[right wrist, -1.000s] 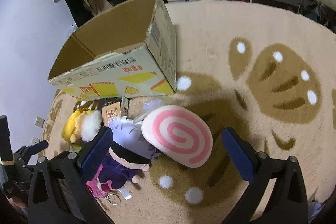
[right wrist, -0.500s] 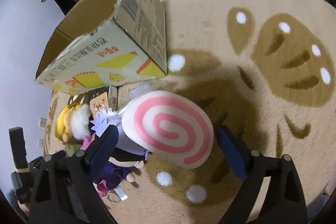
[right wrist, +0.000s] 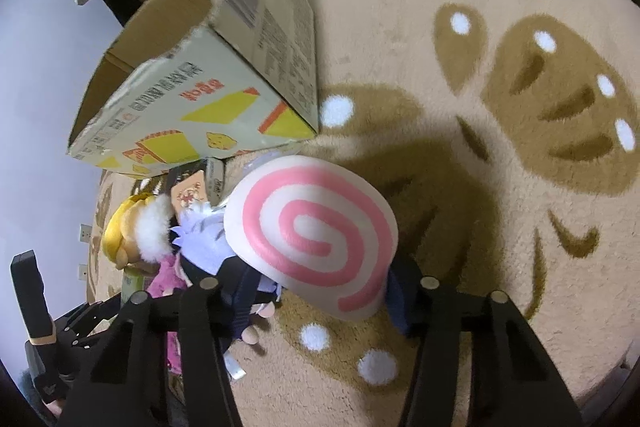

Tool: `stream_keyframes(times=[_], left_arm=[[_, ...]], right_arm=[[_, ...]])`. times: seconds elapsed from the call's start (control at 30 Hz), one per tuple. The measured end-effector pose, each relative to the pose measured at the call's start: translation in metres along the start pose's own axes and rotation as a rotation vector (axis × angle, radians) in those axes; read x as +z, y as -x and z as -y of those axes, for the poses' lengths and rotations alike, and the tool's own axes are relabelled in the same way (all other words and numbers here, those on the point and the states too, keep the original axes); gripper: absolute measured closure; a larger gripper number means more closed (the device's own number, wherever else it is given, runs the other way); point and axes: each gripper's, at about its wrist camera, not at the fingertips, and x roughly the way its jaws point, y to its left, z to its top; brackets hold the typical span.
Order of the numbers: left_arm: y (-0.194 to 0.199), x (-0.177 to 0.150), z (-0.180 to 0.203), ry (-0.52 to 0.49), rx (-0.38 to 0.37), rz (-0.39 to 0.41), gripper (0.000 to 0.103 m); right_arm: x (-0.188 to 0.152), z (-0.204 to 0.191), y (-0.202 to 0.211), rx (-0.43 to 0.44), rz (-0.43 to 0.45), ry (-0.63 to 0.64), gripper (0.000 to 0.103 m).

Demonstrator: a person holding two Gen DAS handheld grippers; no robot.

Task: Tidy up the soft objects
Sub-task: 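Lower left gripper onto green tissue pack while right gripper grasps swirl cushion, then lift green tissue pack and swirl cushion and carry both over the box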

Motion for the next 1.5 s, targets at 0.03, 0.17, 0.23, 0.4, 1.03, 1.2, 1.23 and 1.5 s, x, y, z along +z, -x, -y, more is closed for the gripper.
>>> stream_keyframes(times=[0.03, 0.17, 0.23, 0.4, 1.03, 1.2, 1.23, 1.5], left_arm=[[0.004, -0.002, -0.001, 0.008, 0.001, 0.013, 0.049], [0.028, -0.012, -0.002, 0.026, 0.020, 0.087, 0.049], [0.044, -0.016, 0.001, 0.036, 0.017, 0.143, 0.049], [0.083, -0.022, -0.001, 0.075, -0.004, 0.311, 0.049], [0.144, -0.033, -0.006, 0.030, 0.057, 0.709, 0.049], [0.150, -0.032, -0.003, 0.011, 0.050, 0.739, 0.049], [0.152, -0.032, -0.002, 0.004, 0.047, 0.747, 0.049], [0.174, -0.030, 0.005, -0.036, 0.056, 0.863, 0.049]], right_arm=[[-0.001, -0.002, 0.002, 0.003, 0.004, 0.009, 0.052], [-0.006, -0.011, 0.015, 0.002, 0.037, 0.057, 0.057], [-0.009, -0.016, 0.024, 0.003, 0.071, 0.079, 0.058], [-0.017, -0.027, 0.057, 0.030, 0.201, 0.137, 0.058], [-0.046, -0.063, 0.129, 0.084, 0.594, 0.317, 0.055], [-0.048, -0.071, 0.139, 0.082, 0.686, 0.344, 0.055], [-0.049, -0.073, 0.142, 0.082, 0.710, 0.350, 0.055], [-0.040, -0.078, 0.153, 0.107, 0.784, 0.361, 0.055]])
